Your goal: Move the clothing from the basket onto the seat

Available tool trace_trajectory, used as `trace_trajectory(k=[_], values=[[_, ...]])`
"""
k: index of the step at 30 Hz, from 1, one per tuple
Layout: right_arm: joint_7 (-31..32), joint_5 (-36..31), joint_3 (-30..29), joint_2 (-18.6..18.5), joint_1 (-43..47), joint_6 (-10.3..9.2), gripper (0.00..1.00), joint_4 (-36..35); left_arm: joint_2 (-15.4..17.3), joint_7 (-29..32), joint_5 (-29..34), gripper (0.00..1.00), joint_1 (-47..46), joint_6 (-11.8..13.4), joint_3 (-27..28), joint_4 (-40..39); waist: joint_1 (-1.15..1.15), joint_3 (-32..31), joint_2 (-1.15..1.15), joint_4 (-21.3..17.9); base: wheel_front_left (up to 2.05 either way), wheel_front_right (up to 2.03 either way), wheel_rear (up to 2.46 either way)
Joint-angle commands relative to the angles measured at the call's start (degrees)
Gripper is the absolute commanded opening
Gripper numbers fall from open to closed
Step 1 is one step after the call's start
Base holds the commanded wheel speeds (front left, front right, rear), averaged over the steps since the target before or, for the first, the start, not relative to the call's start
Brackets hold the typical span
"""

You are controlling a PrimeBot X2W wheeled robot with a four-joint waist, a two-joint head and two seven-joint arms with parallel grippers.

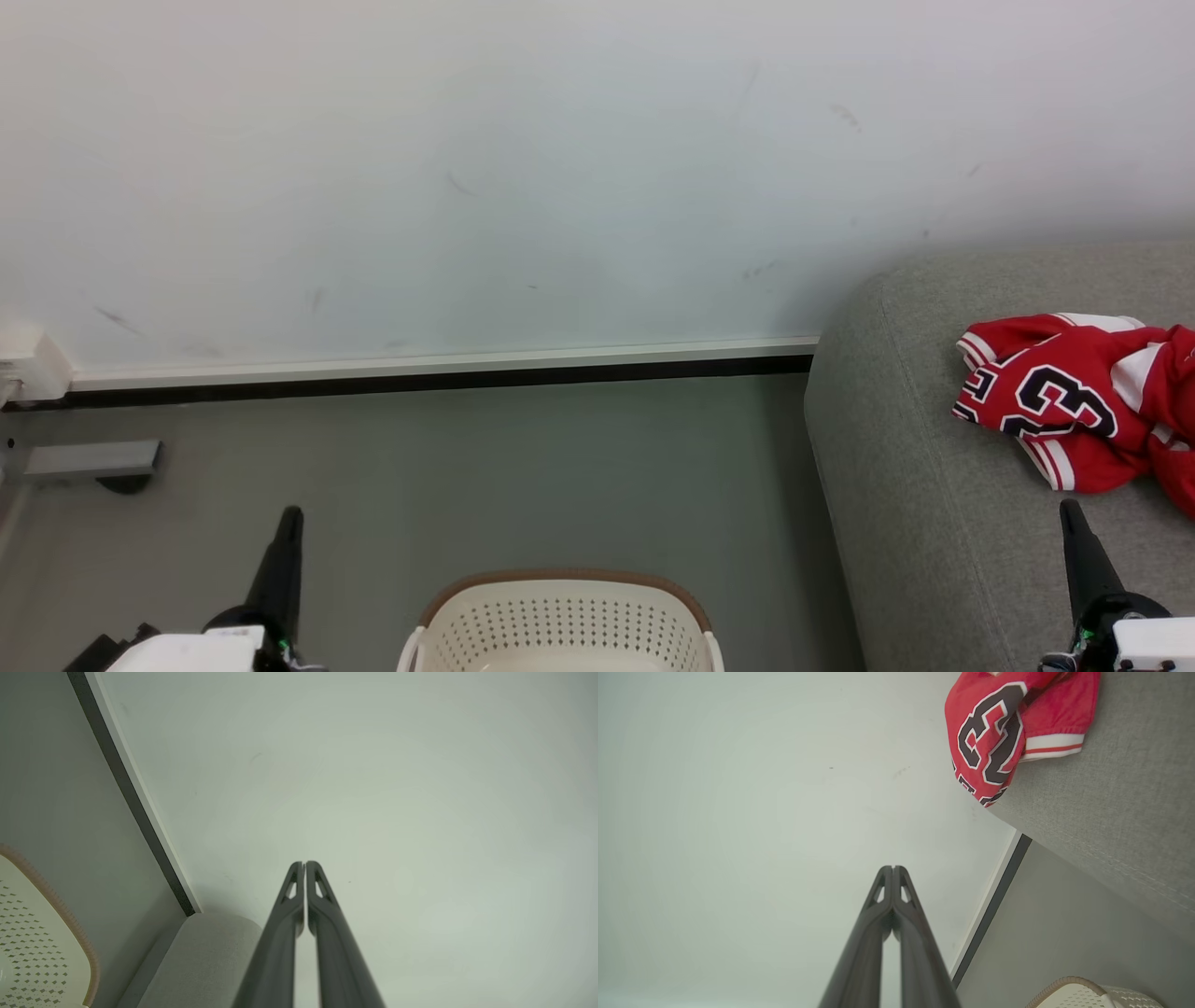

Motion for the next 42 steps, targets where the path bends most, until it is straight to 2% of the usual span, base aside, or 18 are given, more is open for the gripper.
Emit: trace_trajectory(k=[1,15,42], values=[[0.35,1.29,-0.30,0.14,-0.63,-0.11,0.00,-0.39,0.40,0.39,-0.98,0.00,-0.66,-0.35,0.09,-0.29,0.00,0.02,0.00,0.00,0.00,0.00,0.00],[1.71,5.75,-1.18,0.53,-0.97,-0.12,0.00,-0.32,0.42,1.77,-6.37,0.00,-1.07,-0.60,0.10,-0.50,0.00,0.33,0.00,-0.06,0.00,0.00,0.00],[1.70,5.48,-1.16,0.50,-0.94,-0.12,0.00,-0.31,0.41,1.74,-6.22,0.00,-1.01,-0.60,0.09,-0.49,0.00,0.33,0.00,-0.06,0.00,0.00,0.00]])
